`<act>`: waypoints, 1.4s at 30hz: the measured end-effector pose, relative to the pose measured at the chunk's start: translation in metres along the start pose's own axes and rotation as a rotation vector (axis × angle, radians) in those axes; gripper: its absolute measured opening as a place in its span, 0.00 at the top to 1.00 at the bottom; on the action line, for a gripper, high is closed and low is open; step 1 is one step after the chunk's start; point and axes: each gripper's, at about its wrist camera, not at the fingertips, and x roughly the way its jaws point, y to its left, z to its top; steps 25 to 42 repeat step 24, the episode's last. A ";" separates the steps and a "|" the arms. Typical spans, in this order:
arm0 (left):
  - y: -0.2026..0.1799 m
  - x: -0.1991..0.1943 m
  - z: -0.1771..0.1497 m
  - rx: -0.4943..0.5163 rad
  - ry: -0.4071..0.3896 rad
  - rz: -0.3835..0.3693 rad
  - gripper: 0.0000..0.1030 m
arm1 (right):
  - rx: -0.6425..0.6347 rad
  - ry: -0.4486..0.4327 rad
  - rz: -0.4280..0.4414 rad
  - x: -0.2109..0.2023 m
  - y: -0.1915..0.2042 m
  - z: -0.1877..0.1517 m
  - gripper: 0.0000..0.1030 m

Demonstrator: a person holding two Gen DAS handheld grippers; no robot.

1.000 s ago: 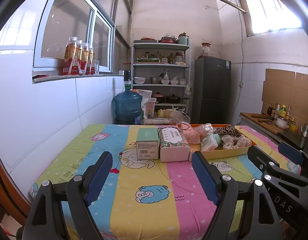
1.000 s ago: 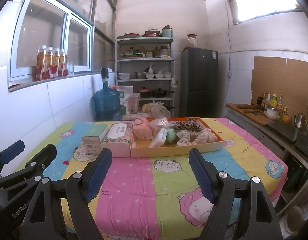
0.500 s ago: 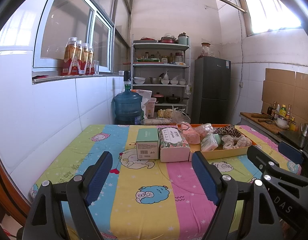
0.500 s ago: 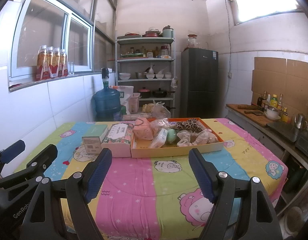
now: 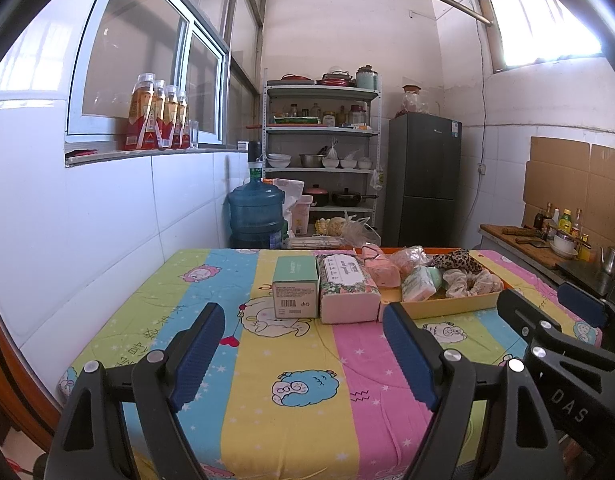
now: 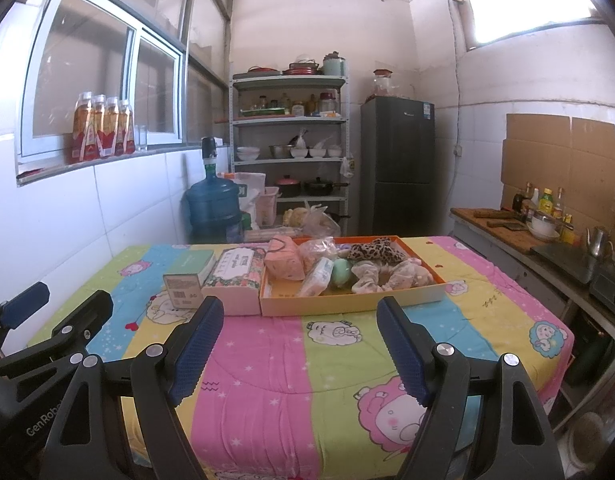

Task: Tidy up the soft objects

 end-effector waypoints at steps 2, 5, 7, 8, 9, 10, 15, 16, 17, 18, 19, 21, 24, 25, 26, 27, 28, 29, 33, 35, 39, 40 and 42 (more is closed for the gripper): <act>0.000 0.000 0.000 0.001 0.000 0.002 0.21 | 0.000 -0.001 0.000 0.000 0.000 0.000 0.22; 0.000 0.000 0.000 0.000 0.000 0.000 0.21 | 0.000 -0.001 -0.001 0.000 0.000 0.000 0.22; 0.000 0.000 0.000 0.001 0.000 0.000 0.21 | 0.001 0.000 0.000 0.000 0.000 0.000 0.22; 0.000 0.000 0.000 0.001 0.000 0.001 0.21 | 0.001 0.000 0.001 0.000 -0.001 0.000 0.22; 0.000 0.000 0.000 0.002 0.000 0.001 0.21 | 0.001 0.000 0.000 0.000 0.000 0.000 0.22; 0.000 0.000 0.000 0.002 0.000 0.000 0.21 | 0.001 0.000 -0.001 0.000 0.000 0.000 0.22; 0.000 0.000 0.000 0.002 0.000 0.001 0.21 | 0.000 -0.001 0.000 0.000 -0.001 0.000 0.22; 0.000 0.000 0.000 0.002 0.000 0.001 0.21 | 0.000 0.000 0.000 0.000 -0.001 0.000 0.22; 0.000 0.000 0.000 0.001 -0.001 0.000 0.21 | 0.000 0.000 0.001 0.000 -0.001 0.000 0.22; 0.000 0.000 0.000 0.001 -0.001 0.000 0.21 | 0.000 0.001 0.001 0.000 -0.001 0.000 0.22; 0.000 0.001 0.000 0.001 -0.001 0.000 0.21 | 0.000 0.000 0.000 0.000 -0.001 0.000 0.22; 0.000 0.001 0.000 -0.001 -0.002 0.001 0.21 | 0.000 0.000 0.001 0.000 -0.001 0.000 0.22; 0.001 0.001 -0.001 0.001 -0.005 0.002 0.21 | 0.000 0.000 0.001 0.000 -0.001 0.000 0.22; 0.001 0.001 -0.001 0.001 -0.005 0.002 0.21 | 0.000 0.000 0.001 0.000 -0.001 0.000 0.22; 0.001 0.001 -0.001 0.001 -0.005 0.002 0.21 | 0.000 0.000 0.001 0.000 -0.001 0.000 0.22; 0.001 0.001 -0.001 0.001 -0.005 0.002 0.21 | 0.000 0.000 0.001 0.000 -0.001 0.000 0.22; 0.001 0.001 -0.001 0.001 -0.005 0.002 0.21 | 0.000 0.000 0.001 0.000 -0.001 0.000 0.22; 0.001 0.001 -0.001 0.001 -0.005 0.002 0.21 | 0.000 0.000 0.001 0.000 -0.001 0.000 0.22; 0.001 0.001 -0.001 0.001 -0.005 0.002 0.21 | 0.000 0.000 0.001 0.000 -0.001 0.000 0.22; 0.001 0.001 -0.001 0.001 -0.005 0.002 0.21 | 0.000 0.000 0.001 0.000 -0.001 0.000 0.22; 0.001 0.001 -0.001 0.001 -0.005 0.002 0.21 | 0.000 0.000 0.001 0.000 -0.001 0.000 0.22; 0.001 0.001 -0.001 0.001 -0.005 0.002 0.21 | 0.000 0.000 0.001 0.000 -0.001 0.000 0.22; 0.001 0.001 -0.001 0.001 -0.005 0.002 0.21 | 0.000 0.000 0.001 0.000 -0.001 0.000 0.22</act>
